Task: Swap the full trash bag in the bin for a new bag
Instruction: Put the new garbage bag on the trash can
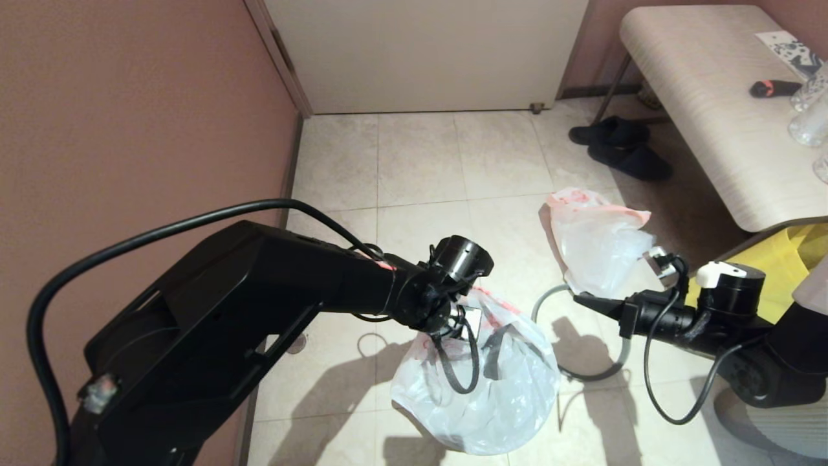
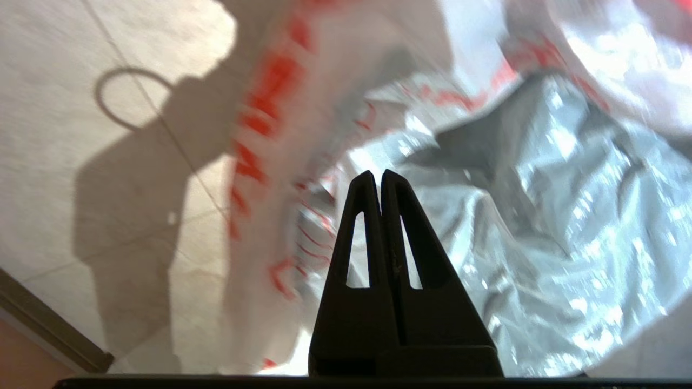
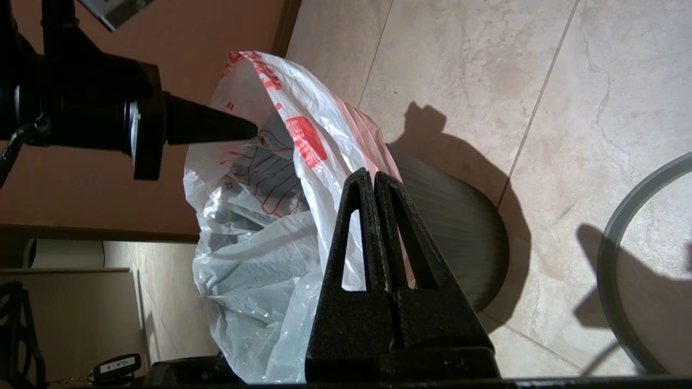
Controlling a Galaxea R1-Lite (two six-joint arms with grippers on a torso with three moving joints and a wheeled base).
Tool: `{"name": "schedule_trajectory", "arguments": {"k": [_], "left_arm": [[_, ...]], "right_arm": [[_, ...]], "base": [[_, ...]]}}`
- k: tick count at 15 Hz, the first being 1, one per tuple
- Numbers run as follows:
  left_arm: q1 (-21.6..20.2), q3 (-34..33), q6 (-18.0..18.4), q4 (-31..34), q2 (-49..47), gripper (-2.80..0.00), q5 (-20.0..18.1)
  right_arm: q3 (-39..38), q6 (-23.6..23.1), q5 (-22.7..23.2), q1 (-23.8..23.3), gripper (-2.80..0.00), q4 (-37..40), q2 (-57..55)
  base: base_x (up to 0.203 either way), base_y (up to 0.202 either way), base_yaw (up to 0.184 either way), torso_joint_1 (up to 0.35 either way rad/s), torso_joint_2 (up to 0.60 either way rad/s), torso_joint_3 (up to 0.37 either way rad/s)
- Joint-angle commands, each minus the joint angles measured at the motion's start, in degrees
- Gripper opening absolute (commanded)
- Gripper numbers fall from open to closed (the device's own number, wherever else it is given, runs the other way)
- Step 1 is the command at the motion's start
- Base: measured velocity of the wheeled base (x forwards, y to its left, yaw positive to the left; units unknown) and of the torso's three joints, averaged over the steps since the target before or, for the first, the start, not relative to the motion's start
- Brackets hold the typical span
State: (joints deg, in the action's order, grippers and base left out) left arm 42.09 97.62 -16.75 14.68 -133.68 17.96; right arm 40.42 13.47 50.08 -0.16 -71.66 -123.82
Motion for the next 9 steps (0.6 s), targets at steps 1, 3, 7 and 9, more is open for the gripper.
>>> {"name": "schedule_trajectory", "arguments": {"k": [1, 3, 7, 9], "left_arm": [[-1.6, 0.1, 0.2, -1.3, 0.5, -2.80, 0.8], [-3.5, 0.4, 1.5, -3.0, 0.2, -2.80, 1.1], [-4.4, 2.4, 1.5, -3.1, -0.4, -2.80, 1.1], [-5.2, 3.3, 1.5, -3.2, -2.4, -2.80, 1.1]], "right_arm": [[-0.1, 0.1, 0.3, 0.1, -2.80, -0.4, 0.0], [-0.1, 0.1, 0.3, 0.2, -2.80, -0.4, -0.2], [-0.1, 0.0, 0.3, 0.5, -2.80, -0.4, -0.6], [-0.1, 0.0, 0.3, 0.5, -2.80, -0.4, -0.7]], "base": [[0.000, 0.000, 0.000, 0.000, 0.00, 0.000], [0.000, 0.000, 0.000, 0.000, 0.00, 0.000], [0.000, 0.000, 0.000, 0.000, 0.00, 0.000], [0.000, 0.000, 0.000, 0.000, 0.00, 0.000]]}}
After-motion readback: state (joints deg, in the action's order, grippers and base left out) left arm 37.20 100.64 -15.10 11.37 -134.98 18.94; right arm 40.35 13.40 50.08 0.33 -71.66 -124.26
